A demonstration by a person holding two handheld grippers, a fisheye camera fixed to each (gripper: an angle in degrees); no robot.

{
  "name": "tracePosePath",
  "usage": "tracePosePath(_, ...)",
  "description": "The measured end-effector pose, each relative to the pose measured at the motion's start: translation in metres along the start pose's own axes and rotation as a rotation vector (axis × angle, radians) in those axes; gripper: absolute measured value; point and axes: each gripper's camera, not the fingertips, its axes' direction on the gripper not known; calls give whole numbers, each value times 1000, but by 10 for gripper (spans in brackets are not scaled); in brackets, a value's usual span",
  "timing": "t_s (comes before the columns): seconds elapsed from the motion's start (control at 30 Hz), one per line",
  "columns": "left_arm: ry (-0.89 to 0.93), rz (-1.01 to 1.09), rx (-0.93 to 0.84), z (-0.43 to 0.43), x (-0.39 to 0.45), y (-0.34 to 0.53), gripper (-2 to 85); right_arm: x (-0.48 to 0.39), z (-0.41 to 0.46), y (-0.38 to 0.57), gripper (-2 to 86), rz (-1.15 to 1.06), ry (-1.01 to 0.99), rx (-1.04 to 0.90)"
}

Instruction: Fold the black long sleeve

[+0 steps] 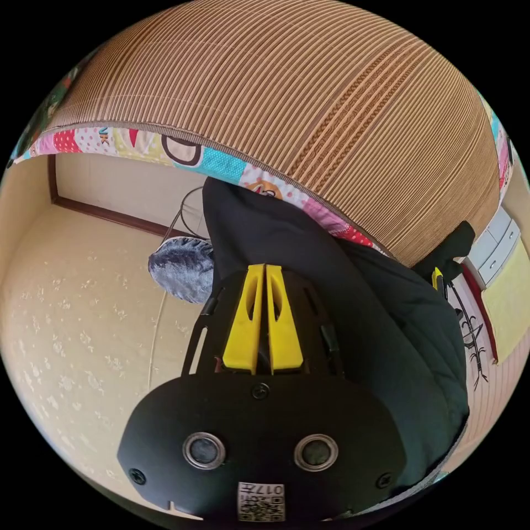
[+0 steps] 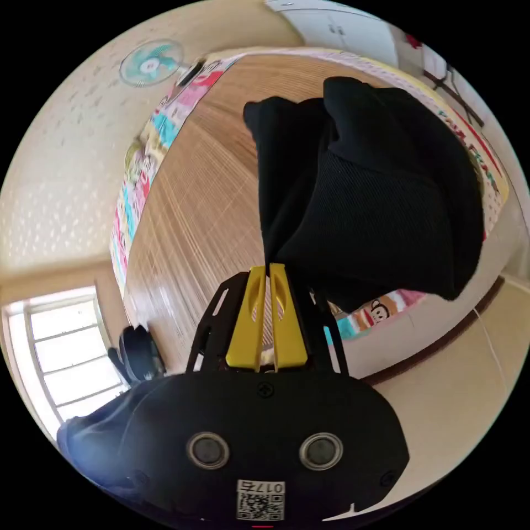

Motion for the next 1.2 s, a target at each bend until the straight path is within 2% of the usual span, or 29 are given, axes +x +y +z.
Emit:
tracePosePath(0.07,-15,2,-6,0,6,-7,-10,-28,34,21,25,-219,-1,-171)
tracePosePath(0.17,-36,4,-7,0,13,-18,-10,-27,35,30,27,-301,-78,-206)
tracePosePath(0.3,-25,5,3,1,14,-29,-10,9,-2,11,63,-188,-146,-21)
tracePosePath(0.4,14,-2,5,0,8,-38,-10,36,-28,-13,103,-92,-3,140)
tracePosePath(0.43,32,-7,8,0,5,-41,-10,47,-36,-21,115,-25,115,213)
tracePosePath(0.5,46,-3,16,1,1,-44,-9,65,-39,-33,127,36,154,260)
tracePosePath(0.6,84,-17,11,3,-9,-53,-9,101,5,-56,119,38,-33,50)
tracePosePath(0.67,127,-45,1,3,-18,-58,-10,131,66,-54,83,153,-230,-246)
tracePosePath(0.7,138,-61,17,-1,-23,-60,-10,136,73,-48,73,188,-285,-266)
tracePosePath(0.77,128,-67,120,-16,-25,-57,-9,143,81,-18,49,179,-517,-215)
tracePosePath(0.8,131,-29,213,-29,-20,-53,-9,142,82,-9,47,152,-579,-200)
tracePosePath(0.87,180,78,312,-46,-6,-51,-8,132,84,32,41,25,-942,-127)
tracePosePath(0.93,337,259,404,-74,17,-49,-5,124,89,62,40,-14,-1177,-92)
tracePosePath(1.0,474,422,460,-99,40,-45,-1,107,93,84,38,-93,-1174,-101)
tracePosePath(1.07,574,552,455,-122,66,-43,6,80,97,99,37,-187,-1081,-149)
tracePosePath(1.2,809,872,256,-159,140,-28,77,29,89,117,36,-396,-1038,-182)
